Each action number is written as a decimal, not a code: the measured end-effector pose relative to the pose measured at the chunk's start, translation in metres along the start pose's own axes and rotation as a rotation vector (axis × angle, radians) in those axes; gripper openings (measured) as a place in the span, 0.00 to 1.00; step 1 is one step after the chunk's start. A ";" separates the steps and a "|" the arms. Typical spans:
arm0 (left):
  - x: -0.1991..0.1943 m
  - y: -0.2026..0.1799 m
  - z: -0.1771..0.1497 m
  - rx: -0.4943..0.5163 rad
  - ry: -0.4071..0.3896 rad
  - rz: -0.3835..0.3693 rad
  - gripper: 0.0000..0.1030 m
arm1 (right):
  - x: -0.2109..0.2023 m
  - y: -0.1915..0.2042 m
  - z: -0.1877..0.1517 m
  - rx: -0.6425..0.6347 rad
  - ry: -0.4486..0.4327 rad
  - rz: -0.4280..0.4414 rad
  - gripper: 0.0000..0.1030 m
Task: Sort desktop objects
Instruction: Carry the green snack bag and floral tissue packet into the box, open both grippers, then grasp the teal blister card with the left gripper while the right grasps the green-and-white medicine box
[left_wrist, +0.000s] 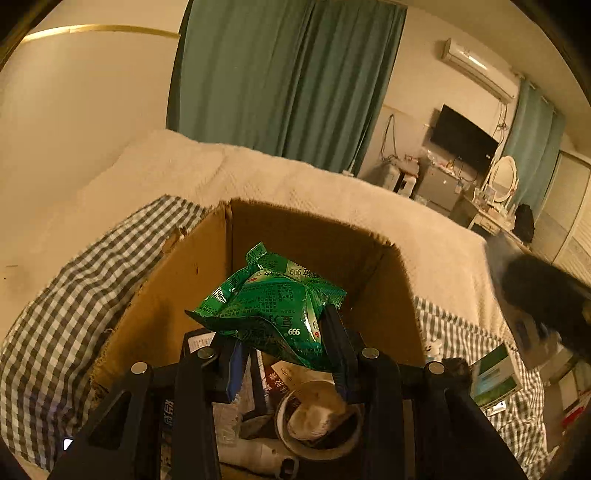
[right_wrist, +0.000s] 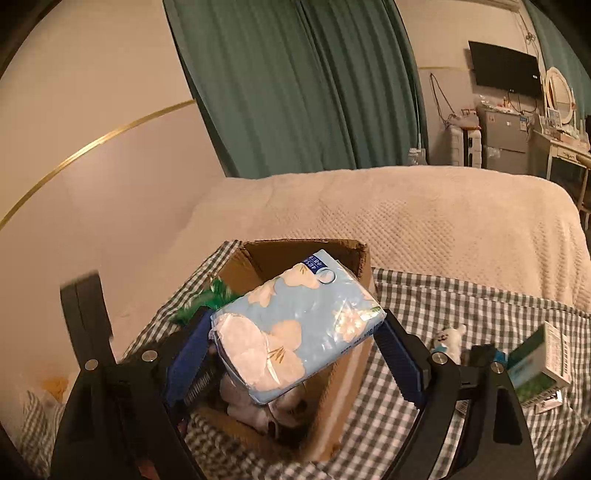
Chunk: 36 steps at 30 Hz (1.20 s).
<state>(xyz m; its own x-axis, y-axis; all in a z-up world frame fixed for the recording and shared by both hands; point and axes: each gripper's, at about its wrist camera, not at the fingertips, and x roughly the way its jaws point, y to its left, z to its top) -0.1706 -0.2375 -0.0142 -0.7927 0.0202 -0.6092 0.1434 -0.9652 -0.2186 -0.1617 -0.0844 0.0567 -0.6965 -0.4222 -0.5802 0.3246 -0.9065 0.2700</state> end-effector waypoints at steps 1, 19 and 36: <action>0.003 0.000 -0.002 0.003 0.004 0.008 0.37 | 0.005 0.001 0.001 0.001 0.006 0.000 0.84; -0.042 -0.054 -0.018 0.073 -0.061 -0.031 0.89 | -0.059 -0.045 -0.021 0.086 -0.111 -0.095 1.00; 0.014 -0.209 -0.130 0.276 0.122 -0.236 0.91 | -0.145 -0.216 -0.104 0.083 -0.154 -0.458 1.00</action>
<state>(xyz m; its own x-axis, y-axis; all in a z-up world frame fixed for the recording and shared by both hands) -0.1345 -0.0013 -0.0759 -0.7058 0.2653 -0.6569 -0.2129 -0.9638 -0.1605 -0.0642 0.1723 0.0028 -0.8444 0.0308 -0.5348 -0.0852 -0.9934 0.0773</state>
